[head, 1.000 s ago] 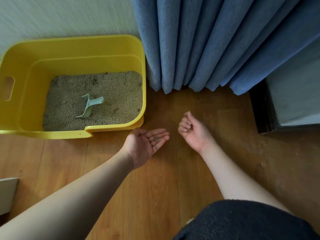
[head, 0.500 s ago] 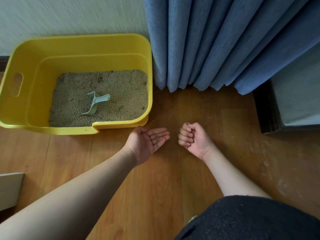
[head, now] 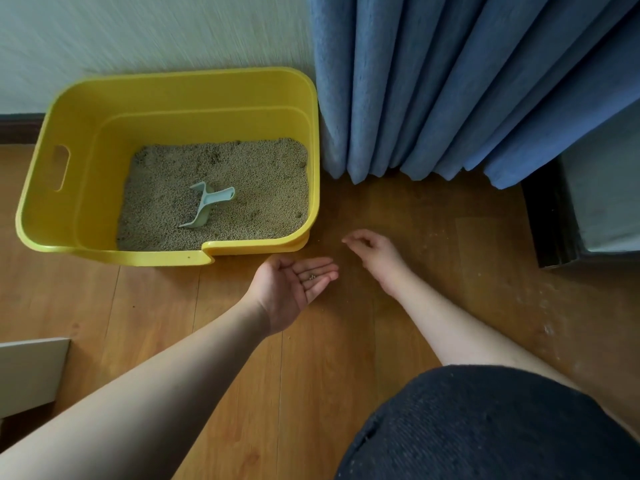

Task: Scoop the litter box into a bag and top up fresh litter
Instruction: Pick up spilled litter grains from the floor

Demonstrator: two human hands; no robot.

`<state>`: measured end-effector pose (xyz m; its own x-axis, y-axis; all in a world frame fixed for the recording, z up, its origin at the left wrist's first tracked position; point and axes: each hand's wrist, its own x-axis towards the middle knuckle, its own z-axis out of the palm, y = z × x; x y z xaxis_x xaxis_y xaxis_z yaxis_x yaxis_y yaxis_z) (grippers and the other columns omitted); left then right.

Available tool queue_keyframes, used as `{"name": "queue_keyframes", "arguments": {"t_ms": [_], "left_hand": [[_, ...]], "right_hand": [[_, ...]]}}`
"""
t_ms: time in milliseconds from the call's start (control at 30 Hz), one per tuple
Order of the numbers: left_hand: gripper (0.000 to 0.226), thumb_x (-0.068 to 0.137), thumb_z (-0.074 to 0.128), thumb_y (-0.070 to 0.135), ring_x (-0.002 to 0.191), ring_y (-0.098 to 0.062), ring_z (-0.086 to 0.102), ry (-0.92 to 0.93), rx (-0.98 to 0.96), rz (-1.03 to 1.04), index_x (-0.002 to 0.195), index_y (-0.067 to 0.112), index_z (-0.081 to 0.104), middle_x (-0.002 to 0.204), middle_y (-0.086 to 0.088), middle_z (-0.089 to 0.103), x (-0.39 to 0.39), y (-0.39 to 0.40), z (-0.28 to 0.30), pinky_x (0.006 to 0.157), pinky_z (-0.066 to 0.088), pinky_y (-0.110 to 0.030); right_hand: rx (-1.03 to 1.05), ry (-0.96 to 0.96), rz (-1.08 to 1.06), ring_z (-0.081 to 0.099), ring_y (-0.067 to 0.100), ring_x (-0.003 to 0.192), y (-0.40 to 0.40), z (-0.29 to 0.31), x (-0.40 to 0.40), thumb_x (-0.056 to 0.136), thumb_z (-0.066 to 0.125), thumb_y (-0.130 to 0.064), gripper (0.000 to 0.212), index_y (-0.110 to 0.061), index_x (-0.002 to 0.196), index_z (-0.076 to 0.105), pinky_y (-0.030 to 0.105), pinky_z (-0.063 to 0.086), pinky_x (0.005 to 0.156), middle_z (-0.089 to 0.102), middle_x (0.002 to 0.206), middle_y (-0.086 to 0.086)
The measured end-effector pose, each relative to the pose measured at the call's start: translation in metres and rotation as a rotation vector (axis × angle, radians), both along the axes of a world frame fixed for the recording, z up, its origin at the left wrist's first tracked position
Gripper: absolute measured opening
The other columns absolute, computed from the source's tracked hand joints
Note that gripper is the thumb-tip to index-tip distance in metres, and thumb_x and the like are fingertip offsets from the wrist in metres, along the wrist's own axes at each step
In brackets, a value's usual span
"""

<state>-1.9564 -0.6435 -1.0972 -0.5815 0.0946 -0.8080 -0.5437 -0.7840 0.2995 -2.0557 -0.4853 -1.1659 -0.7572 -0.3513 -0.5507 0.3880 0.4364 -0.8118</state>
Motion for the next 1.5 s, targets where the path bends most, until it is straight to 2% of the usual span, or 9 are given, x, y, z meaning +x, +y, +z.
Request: {"name": "queue_keyframes", "arguments": {"t_ms": [133,300,533,667,833,1067,1267,1433,1500], "left_hand": [[0.058,0.098,0.018,0.025,0.110,-0.035,0.065,0.017,0.001,0.035,0.113,-0.011,0.061,0.118,-0.029,0.065,0.000,-0.004,0.000,0.101,0.048,-0.034],[0.057,0.098,0.019,0.024,0.112,-0.037,0.063,0.016,0.002,0.048,0.114,-0.012,0.060,0.118,-0.029,0.064,0.003,-0.007,0.003,0.104,0.045,-0.036],[0.057,0.097,0.020,0.024,0.113,-0.037,0.062,0.008,0.025,0.053,0.115,-0.013,0.060,0.119,-0.031,0.063,0.007,-0.013,0.003,0.102,0.047,-0.035],[0.056,0.096,0.021,0.022,0.112,-0.036,0.063,0.007,0.024,0.041,0.114,-0.013,0.059,0.118,-0.031,0.064,0.006,-0.012,0.004,0.098,0.050,-0.034],[0.056,0.097,0.019,0.022,0.110,-0.037,0.064,0.010,0.036,0.036,0.112,-0.013,0.060,0.118,-0.031,0.064,0.003,-0.008,0.006,0.102,0.046,-0.036],[0.056,0.097,0.020,0.023,0.105,-0.036,0.067,0.009,0.031,0.024,0.112,-0.012,0.061,0.117,-0.031,0.064,0.006,-0.013,0.002,0.093,0.052,-0.033],[0.056,0.097,0.020,0.023,0.101,-0.036,0.069,0.000,0.030,0.041,0.111,-0.013,0.062,0.116,-0.031,0.064,0.009,-0.017,0.003,0.092,0.052,-0.033],[0.057,0.096,0.019,0.023,0.101,-0.036,0.069,0.009,0.038,0.043,0.111,-0.012,0.061,0.115,-0.031,0.065,0.006,-0.014,0.006,0.092,0.052,-0.033],[0.057,0.097,0.018,0.023,0.105,-0.036,0.067,0.009,0.036,0.036,0.111,-0.012,0.061,0.116,-0.030,0.065,0.002,-0.012,0.007,0.093,0.052,-0.033]], "right_hand": [[0.214,0.288,0.274,0.055,0.012,0.103,-0.029,-0.008,-0.010,0.093,0.059,-0.029,0.033,-0.020,0.125,0.059,0.025,0.045,0.080,0.060,0.114,-0.002],[0.337,0.519,0.484,0.063,0.021,0.101,-0.047,-0.026,-0.017,0.089,0.065,-0.027,0.031,-0.018,0.118,0.063,0.026,0.047,0.082,0.067,0.114,0.004],[0.418,0.554,0.414,0.064,0.022,0.098,-0.054,-0.037,-0.017,0.088,0.065,-0.031,0.025,-0.019,0.109,0.065,0.036,0.052,0.082,0.069,0.109,0.003],[0.444,0.575,0.394,0.065,0.021,0.091,-0.055,-0.037,-0.014,0.090,0.062,-0.032,0.018,-0.022,0.104,0.066,0.033,0.051,0.075,0.070,0.103,0.001],[0.446,0.578,0.389,0.064,0.020,0.097,-0.056,-0.036,-0.012,0.090,0.061,-0.035,0.024,-0.022,0.110,0.064,0.033,0.051,0.079,0.069,0.108,-0.001],[0.444,0.569,0.361,0.065,0.017,0.091,-0.058,-0.035,-0.011,0.092,0.058,-0.037,0.019,-0.025,0.104,0.067,0.025,0.040,0.067,0.071,0.103,-0.004],[0.386,0.444,0.329,0.065,0.022,0.093,-0.059,-0.039,-0.020,0.091,0.061,-0.037,0.023,-0.020,0.104,0.068,0.028,0.046,0.074,0.071,0.102,0.003],[-0.033,0.080,-0.176,0.057,0.014,0.105,-0.034,-0.015,-0.022,0.096,0.053,-0.037,0.032,-0.020,0.123,0.057,0.026,0.044,0.085,0.060,0.111,-0.004],[-0.323,-0.204,-0.480,0.053,0.009,0.085,-0.015,-0.010,-0.016,0.097,0.051,-0.037,0.025,-0.026,0.118,0.057,0.026,0.043,0.079,0.057,0.093,-0.009]]}}
